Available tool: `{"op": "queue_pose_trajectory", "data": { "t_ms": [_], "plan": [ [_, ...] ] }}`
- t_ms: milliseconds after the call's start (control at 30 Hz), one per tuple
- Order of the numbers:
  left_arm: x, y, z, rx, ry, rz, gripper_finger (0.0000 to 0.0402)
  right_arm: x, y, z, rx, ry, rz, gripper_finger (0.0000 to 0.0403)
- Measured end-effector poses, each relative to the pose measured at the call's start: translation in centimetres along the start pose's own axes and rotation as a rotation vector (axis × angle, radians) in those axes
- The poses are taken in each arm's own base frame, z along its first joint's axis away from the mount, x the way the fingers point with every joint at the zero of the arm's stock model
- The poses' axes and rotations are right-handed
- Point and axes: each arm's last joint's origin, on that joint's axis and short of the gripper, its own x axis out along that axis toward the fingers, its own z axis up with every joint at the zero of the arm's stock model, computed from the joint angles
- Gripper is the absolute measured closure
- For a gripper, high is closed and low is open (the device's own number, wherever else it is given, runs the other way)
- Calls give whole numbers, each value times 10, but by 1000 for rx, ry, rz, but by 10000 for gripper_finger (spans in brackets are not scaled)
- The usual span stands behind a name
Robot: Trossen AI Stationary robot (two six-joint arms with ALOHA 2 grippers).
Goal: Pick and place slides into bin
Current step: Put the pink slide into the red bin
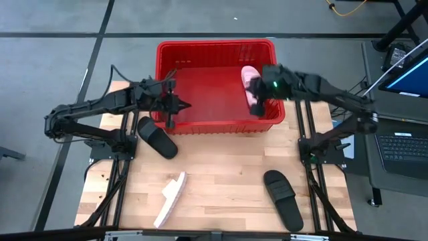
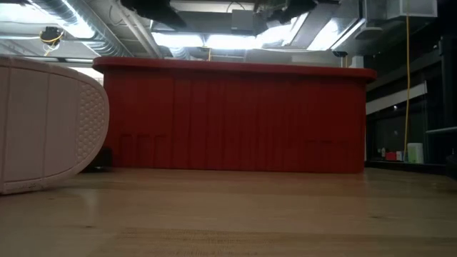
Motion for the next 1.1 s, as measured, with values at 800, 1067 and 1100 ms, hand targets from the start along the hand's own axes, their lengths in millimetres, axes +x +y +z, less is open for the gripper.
{"op": "queue_pose_trajectory", "data": {
  "t_ms": [800, 1067, 1100],
  "plan": [
    [-44, -164, 34, -22, -59, -116, 400, -4, 147, -73, -52, -454, 343, 400],
    [-73, -206, 24, -138, 32, -143, 400, 14, 178, -53, -50, -394, 352, 391],
    [-76, -210, 22, -149, 39, -153, 400, 13, 182, -50, -56, -397, 360, 392]
  ]
}}
